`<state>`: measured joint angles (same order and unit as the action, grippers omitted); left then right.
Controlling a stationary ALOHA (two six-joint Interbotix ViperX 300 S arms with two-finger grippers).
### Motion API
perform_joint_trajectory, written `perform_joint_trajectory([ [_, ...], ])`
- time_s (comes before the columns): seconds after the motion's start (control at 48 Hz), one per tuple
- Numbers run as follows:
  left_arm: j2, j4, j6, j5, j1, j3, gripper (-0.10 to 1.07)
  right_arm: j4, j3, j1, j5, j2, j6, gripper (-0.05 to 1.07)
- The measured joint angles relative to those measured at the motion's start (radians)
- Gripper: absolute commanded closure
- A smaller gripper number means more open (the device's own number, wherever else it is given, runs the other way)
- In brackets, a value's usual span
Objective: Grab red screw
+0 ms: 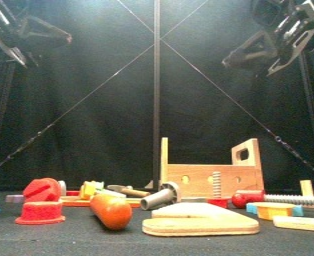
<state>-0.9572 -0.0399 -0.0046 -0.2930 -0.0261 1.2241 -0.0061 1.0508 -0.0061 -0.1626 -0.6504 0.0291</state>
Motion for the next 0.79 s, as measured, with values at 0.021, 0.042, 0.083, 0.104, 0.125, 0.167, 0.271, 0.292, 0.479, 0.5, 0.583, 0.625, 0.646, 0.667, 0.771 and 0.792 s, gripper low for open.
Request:
perform_joint_trajectory([
  [0.021,0.002,-0.003,0.0,0.0,-0.003,0.002,0.99,0.0,-0.003,0.002,0.009,0.012,-0.003,1.01],
  [0.042,0.005,-0.006,0.0,0.0,-0.005,0.002,0.99,0.002,-0.006,0.002,0.015,0.018,-0.003,1.01],
  [0.083,0.012,-0.012,0.0,0.0,-0.008,0.003,0.99,0.003,-0.011,0.002,0.031,0.035,-0.002,1.01],
  [0.104,0.018,-0.015,0.0,0.0,-0.011,0.005,0.99,0.005,-0.012,0.003,0.038,0.04,0.0,1.01],
  [0.125,0.023,-0.017,0.0,0.0,-0.012,0.005,0.99,0.009,-0.014,0.003,0.051,0.046,-0.002,1.01],
  [0.167,0.035,-0.02,0.0,0.0,-0.017,0.005,0.99,0.014,-0.015,0.003,0.066,0.052,-0.002,1.01],
  [0.271,0.074,-0.025,0.0,0.002,-0.028,0.005,0.99,0.04,-0.02,0.006,0.109,0.054,0.0,1.0],
  [0.292,0.084,-0.026,0.0,0.002,-0.031,0.005,0.99,0.046,-0.021,0.006,0.115,0.055,-0.002,1.0],
  [0.479,0.149,-0.044,0.0,0.0,-0.035,0.005,0.99,0.077,-0.032,0.009,0.172,0.081,0.0,1.0],
  [0.5,0.153,-0.046,0.0,0.0,-0.035,0.005,0.99,0.077,-0.034,0.009,0.175,0.086,-0.002,1.0],
  [0.583,0.166,-0.057,0.0,0.002,-0.035,0.005,0.99,0.077,-0.037,0.009,0.179,0.117,0.0,1.0],
  [0.625,0.167,-0.058,0.002,0.0,-0.037,0.005,0.99,0.078,-0.037,0.011,0.183,0.133,0.0,1.0],
  [0.646,0.167,-0.058,0.002,0.0,-0.037,0.005,0.99,0.078,-0.038,0.011,0.184,0.146,0.0,1.0],
  [0.667,0.167,-0.06,0.002,0.002,-0.037,0.006,0.99,0.078,-0.041,0.011,0.184,0.156,0.0,1.0],
  [0.771,0.167,-0.06,0.002,0.002,-0.035,0.006,0.99,0.078,-0.055,0.012,0.187,0.202,0.0,1.0],
  [0.792,0.167,-0.058,0.002,0.0,-0.035,0.009,0.99,0.077,-0.057,0.012,0.187,0.21,0.0,1.0],
])
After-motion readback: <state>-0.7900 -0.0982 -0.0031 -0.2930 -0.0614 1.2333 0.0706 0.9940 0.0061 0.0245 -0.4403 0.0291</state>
